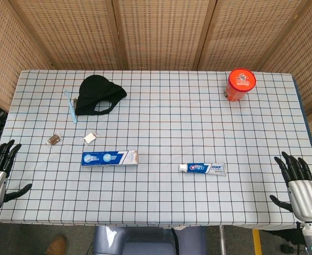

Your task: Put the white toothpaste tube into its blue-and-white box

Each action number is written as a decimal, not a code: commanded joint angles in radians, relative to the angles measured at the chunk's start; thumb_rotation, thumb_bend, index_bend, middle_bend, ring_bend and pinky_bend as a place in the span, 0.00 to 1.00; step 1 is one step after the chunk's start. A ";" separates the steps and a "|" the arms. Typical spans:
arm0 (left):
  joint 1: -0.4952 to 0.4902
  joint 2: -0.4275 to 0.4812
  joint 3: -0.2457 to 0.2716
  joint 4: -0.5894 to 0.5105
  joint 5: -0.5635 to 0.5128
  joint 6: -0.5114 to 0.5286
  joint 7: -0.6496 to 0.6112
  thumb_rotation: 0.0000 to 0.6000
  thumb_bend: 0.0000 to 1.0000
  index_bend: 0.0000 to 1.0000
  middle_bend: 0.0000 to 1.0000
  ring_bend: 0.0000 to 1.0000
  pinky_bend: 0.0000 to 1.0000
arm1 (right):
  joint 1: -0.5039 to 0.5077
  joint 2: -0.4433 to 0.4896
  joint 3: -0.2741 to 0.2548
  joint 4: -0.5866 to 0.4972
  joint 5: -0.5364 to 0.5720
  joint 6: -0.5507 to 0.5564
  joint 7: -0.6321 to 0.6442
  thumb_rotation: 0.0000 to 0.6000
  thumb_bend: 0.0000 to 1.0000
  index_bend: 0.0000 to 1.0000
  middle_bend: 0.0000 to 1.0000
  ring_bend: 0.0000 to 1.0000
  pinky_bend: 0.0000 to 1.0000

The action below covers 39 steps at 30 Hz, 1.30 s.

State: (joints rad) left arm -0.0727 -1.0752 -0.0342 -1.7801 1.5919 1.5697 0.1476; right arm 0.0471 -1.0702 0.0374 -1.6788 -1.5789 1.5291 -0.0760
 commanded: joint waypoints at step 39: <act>-0.044 -0.011 -0.040 0.004 -0.120 -0.087 0.021 1.00 0.00 0.00 0.00 0.00 0.00 | 0.383 -0.431 0.119 0.196 0.323 -0.484 -0.349 1.00 0.14 0.38 0.42 0.37 0.38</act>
State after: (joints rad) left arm -0.1161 -1.0860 -0.0745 -1.7760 1.4720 1.4824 0.1687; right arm 0.4230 -1.4919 0.1516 -1.4903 -1.2623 1.0458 -0.4154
